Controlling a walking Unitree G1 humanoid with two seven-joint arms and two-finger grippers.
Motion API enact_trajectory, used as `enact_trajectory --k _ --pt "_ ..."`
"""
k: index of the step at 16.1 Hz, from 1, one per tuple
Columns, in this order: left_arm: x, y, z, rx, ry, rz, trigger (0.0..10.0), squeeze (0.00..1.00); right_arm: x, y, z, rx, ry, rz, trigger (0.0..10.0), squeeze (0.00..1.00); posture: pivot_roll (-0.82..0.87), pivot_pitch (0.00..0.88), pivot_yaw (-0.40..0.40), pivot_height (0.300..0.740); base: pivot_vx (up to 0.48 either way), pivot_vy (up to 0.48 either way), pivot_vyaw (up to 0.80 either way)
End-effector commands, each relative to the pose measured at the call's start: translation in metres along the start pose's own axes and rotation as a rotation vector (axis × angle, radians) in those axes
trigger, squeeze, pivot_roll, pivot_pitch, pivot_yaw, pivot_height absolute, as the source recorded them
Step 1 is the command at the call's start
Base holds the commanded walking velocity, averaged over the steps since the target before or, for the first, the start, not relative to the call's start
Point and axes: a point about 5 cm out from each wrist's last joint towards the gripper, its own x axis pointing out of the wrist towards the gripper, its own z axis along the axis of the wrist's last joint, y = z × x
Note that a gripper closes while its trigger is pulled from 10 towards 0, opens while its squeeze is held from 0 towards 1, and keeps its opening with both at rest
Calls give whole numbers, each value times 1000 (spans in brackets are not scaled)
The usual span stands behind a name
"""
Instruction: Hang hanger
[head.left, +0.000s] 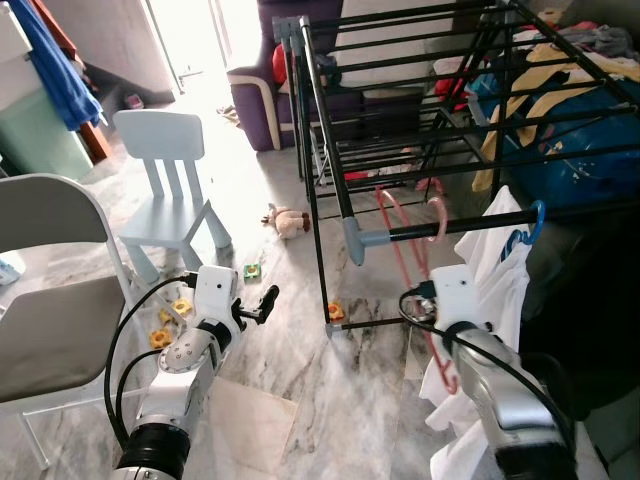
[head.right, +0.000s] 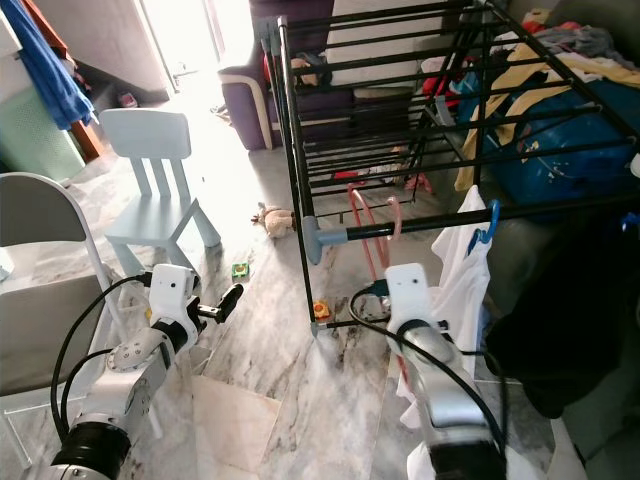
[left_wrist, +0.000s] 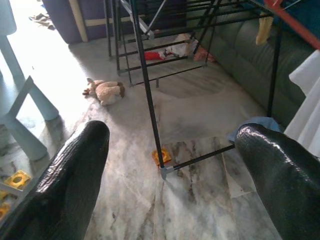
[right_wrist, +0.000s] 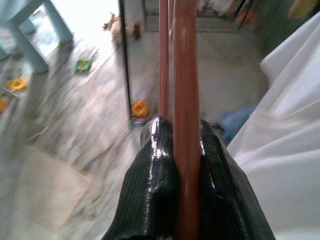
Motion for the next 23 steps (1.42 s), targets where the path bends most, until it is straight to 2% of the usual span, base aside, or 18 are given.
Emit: enact_trajectory --k 1,5,8,9,10,11,13,14,17,20,23 --pt "-1 4 1 7 1 15 10000 0 6 8 6 31 26 44 10000 0 -128 0 88 740 0 0 0" --pt "-3 6 0 9 6 19 10000 0 7 23 -21 53 159 168 10000 0 -126 0 84 740 0 0 0" --pt "-2 5 0 11 7 23 10000 0 1 21 -34 37 197 174 10000 0 -131 0 87 740 0 0 0" --pt "-1 4 -1 11 7 20 10000 0 0 17 -37 37 202 153 10000 357 -135 0 89 740 0 0 0" --pt "-1 2 -1 11 6 17 10000 0 -2 12 -38 31 187 116 10000 1000 -135 0 89 740 0 0 0" --pt "-1 1 -1 11 6 11 10000 0 -2 6 -33 -10 137 74 10000 1000 -137 0 90 740 0 0 0" --pt "-2 0 -2 9 5 9 10000 0 -4 2 -26 -35 72 44 10000 1000 -139 0 92 740 0 0 0" --pt "-6 1 -4 6 4 17 10000 0 -7 1 -16 -61 -9 20 10000 1000 -138 0 92 740 0 0 0" --pt "-17 4 -6 8 -10 55 10000 0 -16 -3 -2 -149 -148 -58 10000 1000 -130 0 87 740 0 0 0" --pt "-26 3 -4 5 -40 84 10000 0 -23 -5 5 -163 -230 -88 10000 1000 -122 0 82 740 0 0 0" --pt "-28 0 -6 8 -33 98 10000 0 -25 -5 10 -168 -271 -110 10000 1000 -120 0 79 740 0 0 0"
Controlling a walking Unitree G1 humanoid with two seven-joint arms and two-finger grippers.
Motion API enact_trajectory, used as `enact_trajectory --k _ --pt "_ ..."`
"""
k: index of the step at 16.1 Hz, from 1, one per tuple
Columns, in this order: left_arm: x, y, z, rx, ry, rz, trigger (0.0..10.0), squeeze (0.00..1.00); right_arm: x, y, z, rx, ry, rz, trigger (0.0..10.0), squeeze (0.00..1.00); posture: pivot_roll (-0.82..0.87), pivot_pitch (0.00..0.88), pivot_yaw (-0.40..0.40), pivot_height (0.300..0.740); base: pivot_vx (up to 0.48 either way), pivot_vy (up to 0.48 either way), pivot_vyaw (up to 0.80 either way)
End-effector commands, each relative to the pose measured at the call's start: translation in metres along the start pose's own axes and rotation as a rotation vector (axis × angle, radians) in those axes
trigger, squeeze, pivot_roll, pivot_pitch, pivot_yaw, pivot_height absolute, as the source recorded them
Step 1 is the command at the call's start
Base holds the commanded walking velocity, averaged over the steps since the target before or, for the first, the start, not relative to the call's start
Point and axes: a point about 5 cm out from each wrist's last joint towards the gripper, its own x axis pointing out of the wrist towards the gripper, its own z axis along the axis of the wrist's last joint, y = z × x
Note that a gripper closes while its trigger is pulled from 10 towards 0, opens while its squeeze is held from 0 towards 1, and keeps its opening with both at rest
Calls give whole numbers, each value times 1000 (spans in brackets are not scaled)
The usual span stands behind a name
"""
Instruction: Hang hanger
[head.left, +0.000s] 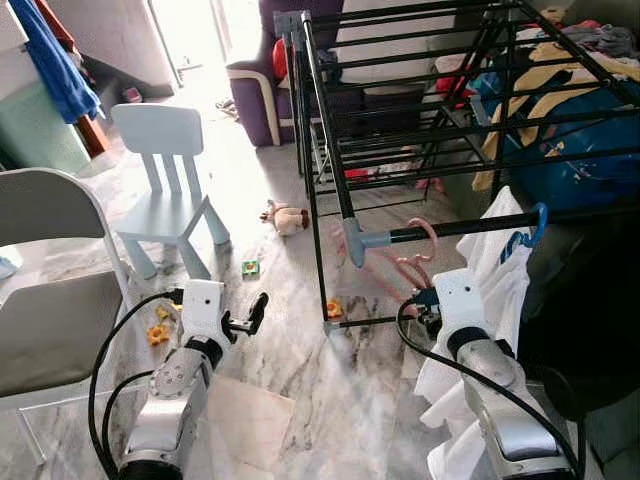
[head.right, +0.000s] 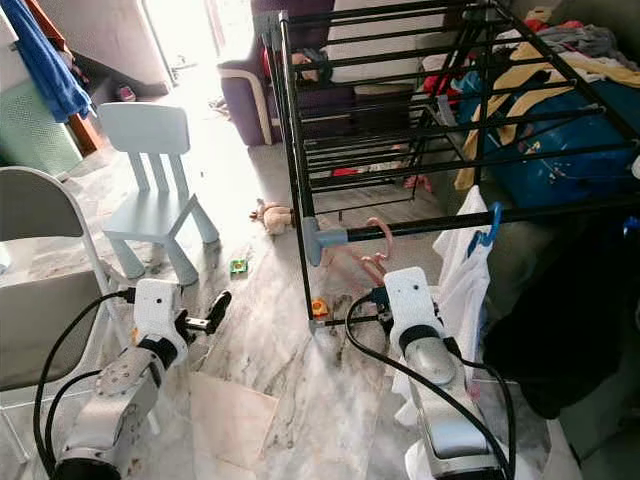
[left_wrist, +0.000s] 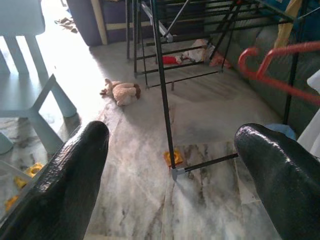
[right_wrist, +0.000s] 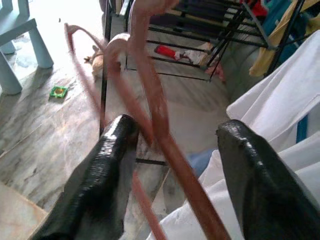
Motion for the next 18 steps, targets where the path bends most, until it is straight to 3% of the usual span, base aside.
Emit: enact_trajectory --k 1,14,16,17,18 --pt "-2 2 2 10 0 13 10000 0 -1 1 8 -3 -39 -7 10000 1000 -120 0 79 740 0 0 0" --pt "-2 0 5 14 -8 27 10000 0 2 -3 11 13 -68 -35 10000 1000 -117 0 73 740 0 0 0" --pt "-1 0 5 14 -6 28 10000 0 1 -3 11 7 -69 -33 10000 1000 -119 0 73 740 -332 0 0" --pt "-1 0 5 14 -5 27 10000 0 1 -2 10 1 -67 -28 10000 208 -120 0 72 740 -330 0 0" --pt "-1 0 5 15 -5 26 10000 0 2 -2 10 -2 -67 -26 10000 208 -120 0 72 740 -330 0 0"
